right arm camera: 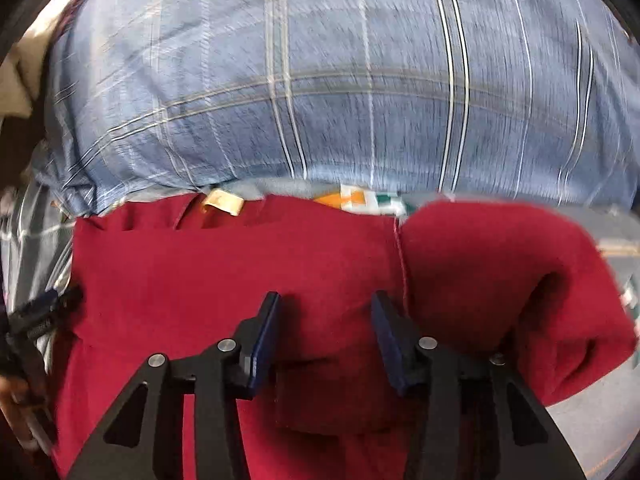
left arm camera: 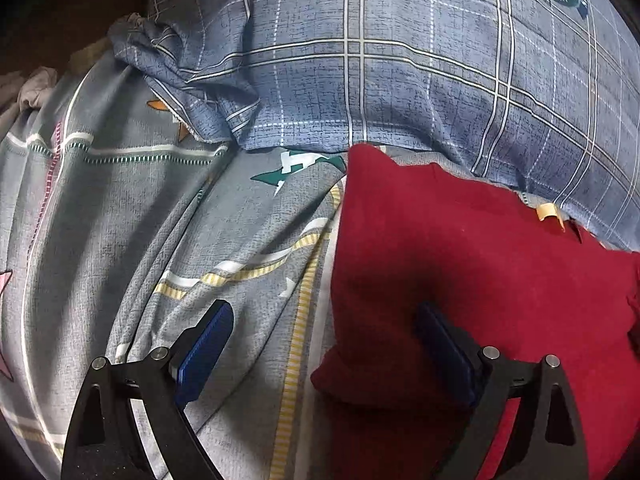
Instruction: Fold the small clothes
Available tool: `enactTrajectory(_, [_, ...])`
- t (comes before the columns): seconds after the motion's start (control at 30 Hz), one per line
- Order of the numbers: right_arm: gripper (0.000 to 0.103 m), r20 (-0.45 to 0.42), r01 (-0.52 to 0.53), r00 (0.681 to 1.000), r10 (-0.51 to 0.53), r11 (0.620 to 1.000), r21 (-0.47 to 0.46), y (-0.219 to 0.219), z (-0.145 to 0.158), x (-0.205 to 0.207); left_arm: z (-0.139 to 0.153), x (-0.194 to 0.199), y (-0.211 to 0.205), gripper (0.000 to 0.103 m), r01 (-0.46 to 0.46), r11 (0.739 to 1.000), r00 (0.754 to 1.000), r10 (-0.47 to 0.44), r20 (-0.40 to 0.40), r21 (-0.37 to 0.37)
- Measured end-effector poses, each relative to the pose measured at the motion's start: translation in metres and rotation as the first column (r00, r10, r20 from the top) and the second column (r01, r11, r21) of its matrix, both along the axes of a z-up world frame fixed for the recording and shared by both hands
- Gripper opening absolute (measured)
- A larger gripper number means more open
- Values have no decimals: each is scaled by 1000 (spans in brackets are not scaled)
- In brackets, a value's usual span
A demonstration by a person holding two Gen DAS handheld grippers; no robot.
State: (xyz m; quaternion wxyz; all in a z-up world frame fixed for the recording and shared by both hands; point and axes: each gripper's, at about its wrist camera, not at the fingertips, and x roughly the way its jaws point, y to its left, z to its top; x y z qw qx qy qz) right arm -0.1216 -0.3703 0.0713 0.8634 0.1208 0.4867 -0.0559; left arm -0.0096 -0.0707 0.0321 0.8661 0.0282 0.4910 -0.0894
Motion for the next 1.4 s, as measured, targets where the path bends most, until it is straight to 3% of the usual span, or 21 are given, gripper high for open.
enactTrajectory(0.07, [50,39,9,999,-10,1000,24,-4,20,-18,0,1,3,93,-12,1000,1000,12,-3,0])
enactTrajectory(0.2, [66,83,-19,996,21,1000,-22,-1,44,-59,14,-3,7,92,-25,999,999,26,35,-28])
enactTrajectory(0.27, [65,44,-38,998,37,999,26,2,38,-70,20,-11,10,93,-34,999,998,36,57,-42])
enactTrajectory(0.43, [62,17,96,995,-98,988,119,-18,18,-68,22,-18,16,93,-49,997,997,52,48,-54])
enactTrajectory(0.53, [53,13,208,976,-216,954,217,-40,6,-60,22,-18,17,92,-56,996,998,58,37,-63])
enactTrajectory(0.57, [44,12,221,973,-231,945,242,-44,3,-55,22,-18,17,92,-55,996,998,57,40,-65])
enactTrajectory(0.6, [25,12,219,973,-230,942,252,-47,0,-50,24,-18,16,92,-52,997,998,54,43,-62])
enactTrajectory(0.67, [4,-9,225,973,-229,947,230,-53,-4,-46,25,-18,17,92,-46,998,998,48,49,-53])
enactTrajectory(0.77, [3,53,242,963,-264,934,262,-68,17,-56,32,-18,22,92,-54,996,996,58,62,-71])
enactTrajectory(0.9, [3,182,212,949,-257,948,236,-82,81,-73,41,-19,34,92,-76,991,994,84,71,-113])
enactTrajectory(1.03, [4,267,74,952,-146,962,261,-62,134,-71,47,-21,48,92,-103,984,990,115,76,-148])
enactTrajectory(1.1, [4,293,-22,953,-73,950,310,-41,149,-59,50,-21,56,92,-122,978,988,136,75,-168])
enactTrajectory(1.2, [8,299,-194,952,71,893,406,3,148,-27,52,-20,67,92,-152,969,983,168,70,-194])
enactTrajectory(1.27, [10,272,-306,943,190,816,490,39,133,3,51,-18,71,92,-166,964,982,182,59,-207])
enactTrajectory(1.3, [13,248,-344,937,247,779,524,55,123,16,50,-17,72,92,-167,962,982,182,52,-214])
enactTrajectory(1.33, [20,190,-355,935,301,767,535,77,111,31,50,-16,72,92,-163,962,983,178,49,-221])
enactTrajectory(1.37, [39,146,-347,936,319,780,521,87,105,35,51,-17,72,92,-157,961,984,172,50,-226])
enactTrajectory(1.4, [49,107,-338,938,329,800,496,99,100,40,52,-17,72,92,-148,962,985,164,52,-231])
